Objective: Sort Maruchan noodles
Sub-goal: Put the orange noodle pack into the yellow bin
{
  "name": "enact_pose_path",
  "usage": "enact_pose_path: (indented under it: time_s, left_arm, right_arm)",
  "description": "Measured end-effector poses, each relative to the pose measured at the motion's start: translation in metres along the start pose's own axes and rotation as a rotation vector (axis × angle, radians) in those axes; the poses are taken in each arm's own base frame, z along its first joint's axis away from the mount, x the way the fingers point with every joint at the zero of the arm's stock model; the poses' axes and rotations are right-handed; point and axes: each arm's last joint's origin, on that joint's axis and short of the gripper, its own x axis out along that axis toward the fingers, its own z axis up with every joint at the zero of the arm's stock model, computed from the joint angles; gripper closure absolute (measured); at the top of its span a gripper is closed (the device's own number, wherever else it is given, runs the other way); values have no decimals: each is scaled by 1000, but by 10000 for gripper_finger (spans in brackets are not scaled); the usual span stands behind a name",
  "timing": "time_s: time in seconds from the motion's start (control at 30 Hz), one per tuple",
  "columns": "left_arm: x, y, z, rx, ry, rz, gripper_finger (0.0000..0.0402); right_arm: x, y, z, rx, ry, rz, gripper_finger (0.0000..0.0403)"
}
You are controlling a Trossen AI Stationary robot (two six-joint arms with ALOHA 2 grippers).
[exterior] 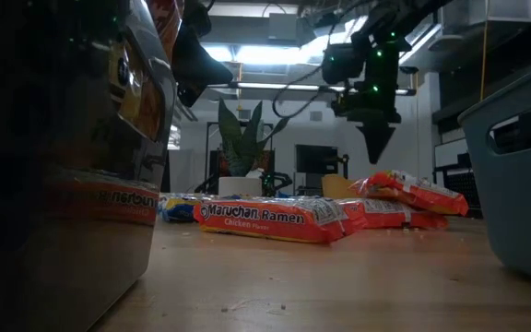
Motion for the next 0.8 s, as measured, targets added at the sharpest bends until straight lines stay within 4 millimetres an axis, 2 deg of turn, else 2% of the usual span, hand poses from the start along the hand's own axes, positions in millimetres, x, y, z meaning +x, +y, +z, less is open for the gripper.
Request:
enact_pose_path:
  time_s: [0.2, 0.43, 0.57, 0.8]
  left_arm:
    - [0, 0, 0, 0, 1, 0, 401]
    - [0, 0, 0, 0, 1, 0, 401]
    - [0, 0, 0, 0, 1, 0, 401]
    - [0, 0, 0, -1, 1, -1, 401]
  right_arm:
    - [14, 1, -13, -8, 69, -29, 401]
    - [16, -2, -12, -7, 48, -110, 402]
    - [18, -12, -8, 67, 16, -109, 402]
    - [17, -8, -3, 94, -31, 83, 403]
